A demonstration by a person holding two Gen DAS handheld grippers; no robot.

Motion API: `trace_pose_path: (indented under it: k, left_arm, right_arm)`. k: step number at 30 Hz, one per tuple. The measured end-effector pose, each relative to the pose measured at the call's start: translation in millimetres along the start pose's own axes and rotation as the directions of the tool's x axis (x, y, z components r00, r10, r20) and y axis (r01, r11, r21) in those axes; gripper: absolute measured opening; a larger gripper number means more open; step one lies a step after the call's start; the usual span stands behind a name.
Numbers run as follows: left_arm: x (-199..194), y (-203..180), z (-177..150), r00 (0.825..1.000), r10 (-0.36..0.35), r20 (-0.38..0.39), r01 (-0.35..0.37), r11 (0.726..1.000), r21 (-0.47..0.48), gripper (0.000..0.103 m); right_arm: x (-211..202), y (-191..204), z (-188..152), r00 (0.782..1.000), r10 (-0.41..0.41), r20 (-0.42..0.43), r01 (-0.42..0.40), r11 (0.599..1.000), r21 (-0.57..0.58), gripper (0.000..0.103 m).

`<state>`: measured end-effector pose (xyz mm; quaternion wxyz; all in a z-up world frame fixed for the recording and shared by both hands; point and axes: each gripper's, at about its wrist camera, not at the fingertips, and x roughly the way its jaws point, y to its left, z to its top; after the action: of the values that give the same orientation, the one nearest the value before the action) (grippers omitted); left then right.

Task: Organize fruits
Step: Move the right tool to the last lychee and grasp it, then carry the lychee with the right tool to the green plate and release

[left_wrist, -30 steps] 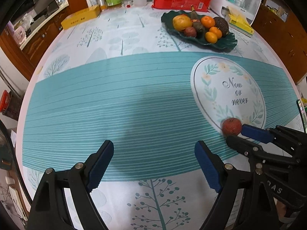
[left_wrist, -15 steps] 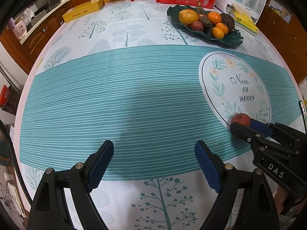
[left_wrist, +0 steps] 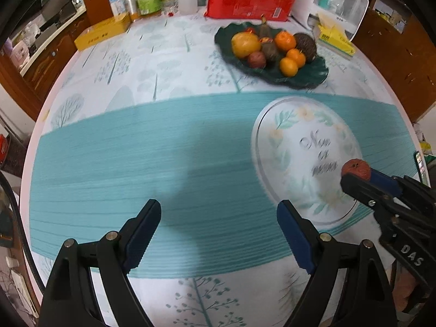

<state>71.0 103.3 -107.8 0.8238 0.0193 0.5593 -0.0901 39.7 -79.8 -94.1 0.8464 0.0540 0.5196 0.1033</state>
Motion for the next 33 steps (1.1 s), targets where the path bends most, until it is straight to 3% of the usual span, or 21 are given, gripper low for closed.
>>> trace_pose_path:
  k: [7, 11, 13, 19, 22, 25, 33]
  left_arm:
    - [-33.1, -13.5, 60.8, 0.998, -0.027, 0.065, 0.029, 0.999, -0.021, 0.09]
    - [-62.3, -24.7, 113.0, 0.989, -0.004, 0.146, 0.006, 1.0, -0.011, 0.094]
    - [-76.3, -29.4, 139.2, 0.982, 0.014, 0.191, -0.012, 1.0, -0.012, 0.101]
    - [-97.7, -37.6, 214.2, 0.965, 0.033, 0.258, -0.027, 0.999, -0.027, 0.102]
    - [-91.2, -41.2, 243.7, 0.958, 0.067, 0.278, -0.06, 0.998, -0.031, 0.102]
    - [-69.7, -42.1, 265.4, 0.962, 0.087, 0.259, -0.078, 0.996, -0.042, 0.102]
    - [32.3, -32.1, 291.0, 0.989, 0.097, 0.114, -0.087, 0.992, -0.092, 0.102]
  right_arm:
    - [-43.8, -16.9, 52.0, 0.998, -0.006, 0.059, 0.008, 1.0, -0.025, 0.03]
    - [-77.4, -29.8, 106.3, 0.991, -0.002, 0.13, 0.01, 0.998, -0.058, 0.03]
    - [-93.7, -35.2, 138.6, 0.985, -0.008, 0.173, 0.023, 0.996, -0.083, 0.03]
    - [-112.6, -50.3, 221.3, 0.966, -0.036, 0.257, 0.071, 0.989, -0.127, 0.03]
    - [-100.7, -62.1, 258.8, 0.965, -0.032, 0.26, 0.064, 0.991, -0.118, 0.03]
    - [-70.8, -75.4, 288.5, 0.974, -0.012, 0.228, 0.034, 0.995, -0.096, 0.03]
    - [33.8, -93.4, 303.3, 0.996, 0.016, 0.089, -0.008, 0.996, -0.092, 0.03]
